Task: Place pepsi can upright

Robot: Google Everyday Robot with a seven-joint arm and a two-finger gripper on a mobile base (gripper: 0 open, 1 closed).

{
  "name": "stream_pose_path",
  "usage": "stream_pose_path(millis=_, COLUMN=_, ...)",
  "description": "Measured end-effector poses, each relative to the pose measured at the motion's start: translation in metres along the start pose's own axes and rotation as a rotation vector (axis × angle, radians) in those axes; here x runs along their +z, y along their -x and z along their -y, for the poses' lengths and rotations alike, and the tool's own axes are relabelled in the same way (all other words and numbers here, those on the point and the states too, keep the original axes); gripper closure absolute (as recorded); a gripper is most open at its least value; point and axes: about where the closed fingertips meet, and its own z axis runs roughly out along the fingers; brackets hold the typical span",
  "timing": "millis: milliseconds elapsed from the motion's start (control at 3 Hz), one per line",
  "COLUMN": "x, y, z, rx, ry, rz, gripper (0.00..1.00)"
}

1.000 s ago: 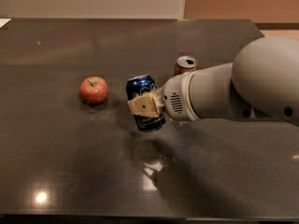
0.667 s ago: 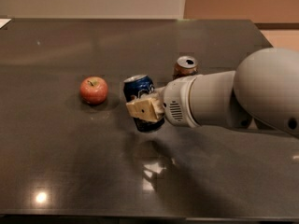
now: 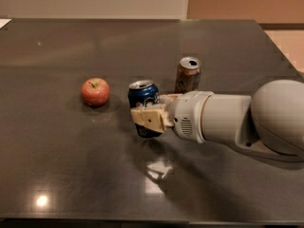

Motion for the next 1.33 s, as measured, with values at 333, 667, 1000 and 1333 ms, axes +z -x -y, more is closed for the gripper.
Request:
stream_pose_path(millis=333, x=0.002, y=0.009, z=-0.005, rx=0.040, ry=-0.082, rz=-0.090, gripper=1.00)
stream_pose_path(millis=667, x=0.002, y=0.017, z=-0.012, rx=0.067, ry=-0.149, rz=-0.157, gripper=1.00)
stream_pose_path(millis=1000, x=0.000, y=0.021, z=-0.012, rx=0.055, ry=-0.179, rz=-0.201, gripper=1.00)
stream_pose_path(millis=1333, x=-0.002, y=0.023, z=-0.007, rx=0.010, ry=-0.181, rz=-0.231, gripper=1.00)
